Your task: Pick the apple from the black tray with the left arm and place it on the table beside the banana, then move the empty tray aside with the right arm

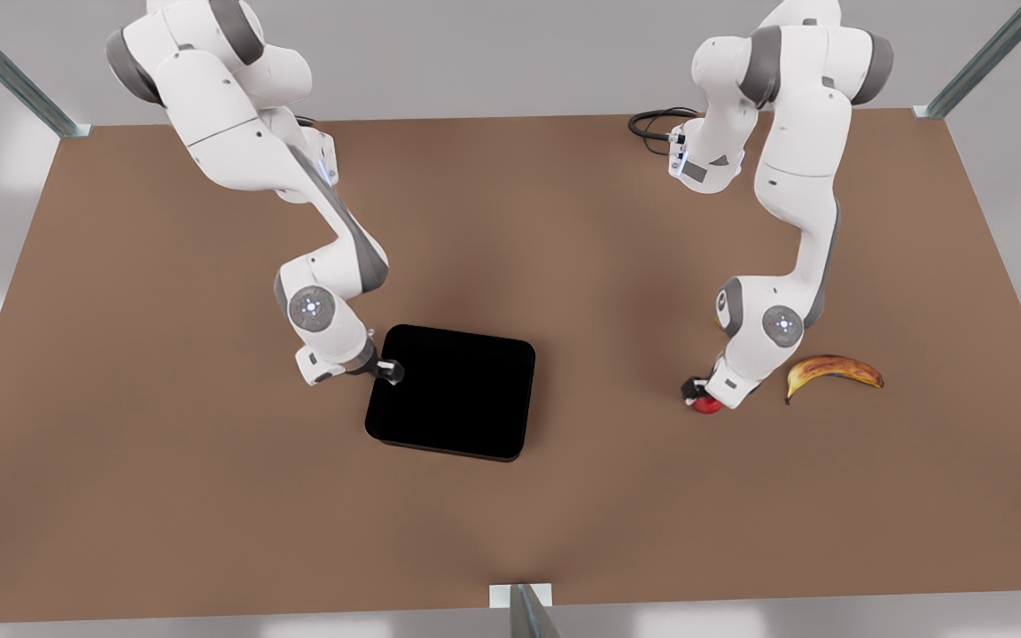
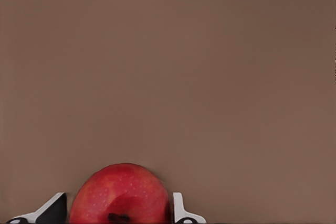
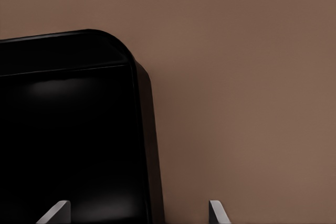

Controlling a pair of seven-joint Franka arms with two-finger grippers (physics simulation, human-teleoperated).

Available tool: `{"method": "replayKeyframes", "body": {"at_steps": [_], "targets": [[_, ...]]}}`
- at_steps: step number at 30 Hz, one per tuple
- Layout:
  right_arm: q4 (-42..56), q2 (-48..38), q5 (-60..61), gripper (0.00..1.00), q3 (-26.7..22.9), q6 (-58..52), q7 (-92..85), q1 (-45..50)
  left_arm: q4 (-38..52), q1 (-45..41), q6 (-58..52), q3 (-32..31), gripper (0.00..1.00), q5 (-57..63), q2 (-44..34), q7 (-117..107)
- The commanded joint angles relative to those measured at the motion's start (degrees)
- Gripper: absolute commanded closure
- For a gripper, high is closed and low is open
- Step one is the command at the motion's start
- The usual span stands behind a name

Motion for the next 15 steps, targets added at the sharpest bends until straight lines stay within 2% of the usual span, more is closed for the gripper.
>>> {"method": "replayKeyframes", "body": {"at_steps": [1,4,7,11,13,14,15], "targets": [[0.0,0.4,0.2,0.02,0.2,1.2,-19.1,0.0,0.2,0.4,-0.8,0.0,0.0,-0.2,-0.3,12.9],[0.0,2.4,0.1,0.05,0.3,1.3,-19.6,0.0,0.2,0.5,-3.0,0.1,0.0,-0.2,-1.7,13.1],[0.2,4.1,0.1,0.08,0.4,1.4,-19.7,-0.1,0.4,0.5,-17.1,0.6,0.0,0.0,-13.1,13.2],[0.5,5.6,0.4,0.19,0.2,1.4,-19.5,-0.3,0.2,1.5,-18.4,0.6,0.0,-0.4,-14.2,16.4],[0.6,5.9,0.4,0.28,0.2,1.3,-19.5,-0.4,1.7,1.4,-30.4,0.2,0.0,-0.1,-23.0,10.2],[0.6,6.0,0.4,0.4,0.2,1.2,-19.6,-0.4,13.1,1.5,-48.2,1.5,0.0,1.9,-24.9,8.4],[0.6,6.0,0.4,0.45,0.2,0.9,-19.5,-0.4,26.0,1.5,-61.9,2.7,0.0,5.4,-24.9,6.8]]}}
